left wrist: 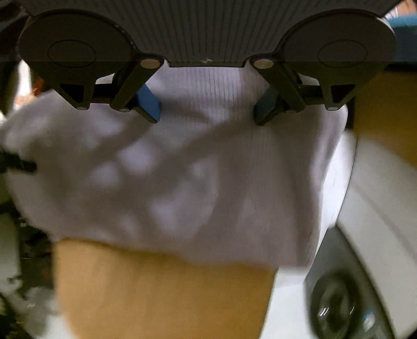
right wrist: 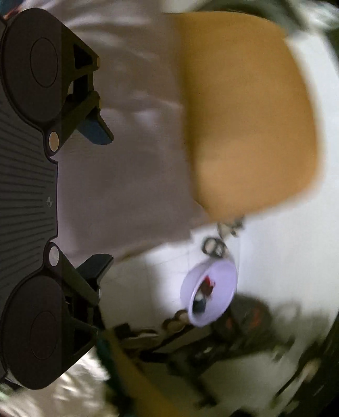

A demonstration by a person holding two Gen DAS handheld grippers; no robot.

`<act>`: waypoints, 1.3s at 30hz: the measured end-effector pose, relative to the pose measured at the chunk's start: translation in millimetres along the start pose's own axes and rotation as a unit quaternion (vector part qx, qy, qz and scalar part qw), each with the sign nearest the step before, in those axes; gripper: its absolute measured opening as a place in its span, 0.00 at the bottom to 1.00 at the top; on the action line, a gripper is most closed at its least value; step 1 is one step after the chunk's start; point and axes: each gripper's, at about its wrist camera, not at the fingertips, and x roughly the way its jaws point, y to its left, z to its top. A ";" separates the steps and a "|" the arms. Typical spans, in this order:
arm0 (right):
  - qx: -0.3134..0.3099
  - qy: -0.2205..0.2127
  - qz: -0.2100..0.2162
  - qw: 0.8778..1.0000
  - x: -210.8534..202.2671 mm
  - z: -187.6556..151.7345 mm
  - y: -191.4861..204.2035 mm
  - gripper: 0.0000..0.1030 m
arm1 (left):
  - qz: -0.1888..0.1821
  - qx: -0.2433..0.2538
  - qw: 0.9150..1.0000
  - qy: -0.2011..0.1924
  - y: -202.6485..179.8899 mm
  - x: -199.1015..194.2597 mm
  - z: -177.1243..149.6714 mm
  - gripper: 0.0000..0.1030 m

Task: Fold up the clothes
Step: 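Smooth the placed hoodie flat on the stack with both tools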

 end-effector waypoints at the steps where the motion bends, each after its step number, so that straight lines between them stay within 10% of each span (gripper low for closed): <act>1: -0.031 0.018 0.001 0.999 12.4 -2.6 10.5 0.86 | -0.001 -0.014 1.000 0.006 6.5 9.4 -0.8 0.82; 7: -0.023 0.037 0.024 0.999 54.9 -11.4 17.3 0.99 | -0.019 -0.019 0.999 0.020 17.1 31.2 3.1 0.99; 23: 0.043 0.053 0.062 0.996 48.1 -18.2 -2.8 0.99 | 0.005 -0.002 0.999 0.036 16.2 20.2 12.4 1.00; 39: 0.149 -0.053 0.032 0.987 -151.9 -90.9 -40.0 0.99 | -0.028 0.063 0.998 0.004 -19.3 -76.5 -8.9 1.00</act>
